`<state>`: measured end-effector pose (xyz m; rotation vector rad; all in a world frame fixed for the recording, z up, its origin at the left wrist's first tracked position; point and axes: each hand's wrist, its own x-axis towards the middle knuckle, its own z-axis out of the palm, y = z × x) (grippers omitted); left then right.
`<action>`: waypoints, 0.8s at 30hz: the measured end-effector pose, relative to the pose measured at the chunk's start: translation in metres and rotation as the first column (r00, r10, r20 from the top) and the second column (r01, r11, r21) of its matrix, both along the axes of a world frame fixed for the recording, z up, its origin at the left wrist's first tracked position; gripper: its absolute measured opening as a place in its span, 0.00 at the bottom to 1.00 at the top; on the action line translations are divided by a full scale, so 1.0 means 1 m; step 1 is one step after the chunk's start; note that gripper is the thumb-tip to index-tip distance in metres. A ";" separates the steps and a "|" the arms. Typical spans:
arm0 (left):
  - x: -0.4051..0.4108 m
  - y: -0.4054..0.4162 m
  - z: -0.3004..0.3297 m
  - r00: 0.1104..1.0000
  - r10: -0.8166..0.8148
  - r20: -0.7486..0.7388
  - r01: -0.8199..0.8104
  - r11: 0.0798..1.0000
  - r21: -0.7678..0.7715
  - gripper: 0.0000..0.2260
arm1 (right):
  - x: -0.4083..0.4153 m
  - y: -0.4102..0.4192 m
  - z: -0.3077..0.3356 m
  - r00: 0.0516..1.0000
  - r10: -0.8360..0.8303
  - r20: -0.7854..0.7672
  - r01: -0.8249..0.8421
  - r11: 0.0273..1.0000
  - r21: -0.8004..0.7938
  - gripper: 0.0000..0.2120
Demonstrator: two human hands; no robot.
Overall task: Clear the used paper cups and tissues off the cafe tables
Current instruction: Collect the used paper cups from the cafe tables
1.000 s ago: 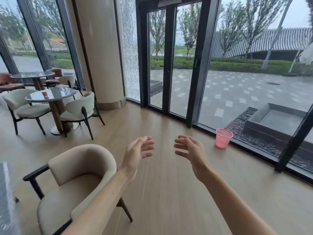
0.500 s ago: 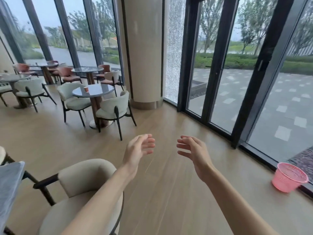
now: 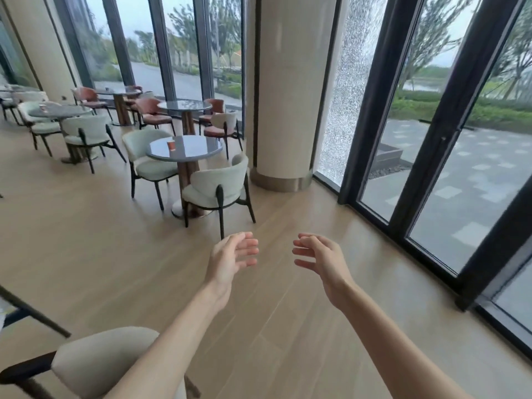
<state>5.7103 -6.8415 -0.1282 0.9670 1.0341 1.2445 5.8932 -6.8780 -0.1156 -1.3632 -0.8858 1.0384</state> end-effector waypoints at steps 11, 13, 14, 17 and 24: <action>0.015 0.246 0.019 0.990 0.129 -0.065 -0.128 0.992 0.011 0.11 | 0.016 0.272 0.007 0.993 0.111 -0.051 -0.110 0.994 0.025 0.09; 0.018 0.289 0.013 0.984 0.169 -0.059 -0.170 0.985 -0.010 0.11 | 0.020 0.320 -0.002 0.987 0.150 -0.051 -0.149 0.988 0.026 0.09; 0.019 0.312 0.010 0.981 0.187 -0.058 -0.188 0.982 -0.014 0.10 | 0.023 0.347 -0.006 0.985 0.167 -0.050 -0.166 0.986 0.029 0.09; 0.024 0.381 0.004 0.969 0.233 -0.080 -0.234 0.972 -0.001 0.10 | 0.030 0.429 -0.013 0.974 0.219 -0.051 -0.217 0.975 0.039 0.09; 0.007 0.528 0.028 0.911 0.398 -0.107 -0.400 0.917 0.004 0.10 | 0.023 0.604 0.006 0.927 0.372 -0.040 -0.371 0.928 0.041 0.08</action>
